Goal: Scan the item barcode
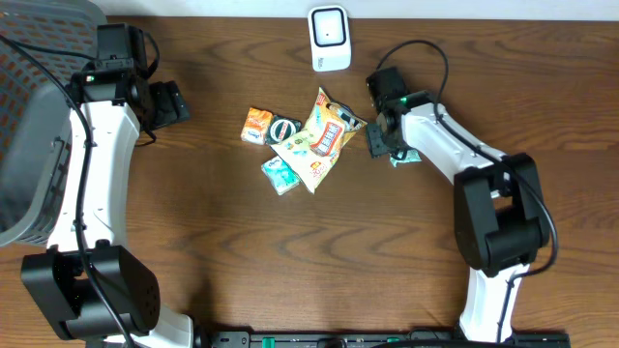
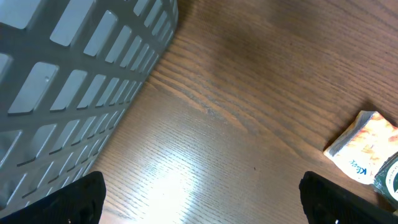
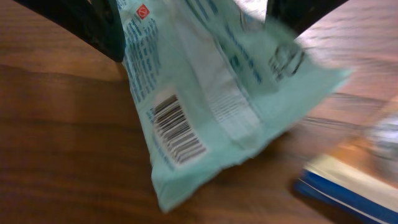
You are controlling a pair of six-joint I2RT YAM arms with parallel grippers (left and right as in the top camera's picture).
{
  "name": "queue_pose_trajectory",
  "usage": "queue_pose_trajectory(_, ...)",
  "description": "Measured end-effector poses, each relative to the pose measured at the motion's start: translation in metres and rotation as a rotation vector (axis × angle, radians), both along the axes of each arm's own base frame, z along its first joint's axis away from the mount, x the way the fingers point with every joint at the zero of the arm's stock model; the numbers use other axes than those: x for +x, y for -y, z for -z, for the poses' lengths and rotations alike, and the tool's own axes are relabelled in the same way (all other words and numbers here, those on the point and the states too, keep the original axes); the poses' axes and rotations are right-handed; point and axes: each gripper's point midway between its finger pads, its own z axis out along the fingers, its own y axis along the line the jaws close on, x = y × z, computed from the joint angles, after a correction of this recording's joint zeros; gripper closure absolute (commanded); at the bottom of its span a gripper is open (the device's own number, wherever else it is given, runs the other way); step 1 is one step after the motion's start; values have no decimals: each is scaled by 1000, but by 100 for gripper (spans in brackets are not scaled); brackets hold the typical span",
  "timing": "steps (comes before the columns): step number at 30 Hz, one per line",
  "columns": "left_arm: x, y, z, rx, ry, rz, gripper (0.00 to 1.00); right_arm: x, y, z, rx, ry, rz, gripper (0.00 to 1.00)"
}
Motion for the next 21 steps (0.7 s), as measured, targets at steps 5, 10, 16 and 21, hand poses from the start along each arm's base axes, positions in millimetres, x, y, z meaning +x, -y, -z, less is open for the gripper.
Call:
queue_pose_trajectory(5,0,0,0,0,0,0,2,2,10,2,-62,9,6,60)
queue_pose_trajectory(10,0,0,0,0,0,0,2,3,16,-2,-133,31,8,62)
queue_pose_trajectory(16,0,0,0,0,0,0,2,2,8,-9,-227,75,-21,60)
queue_pose_trajectory(21,0,0,0,0,0,0,3,-3,-10,-16,-306,117,-71,57)
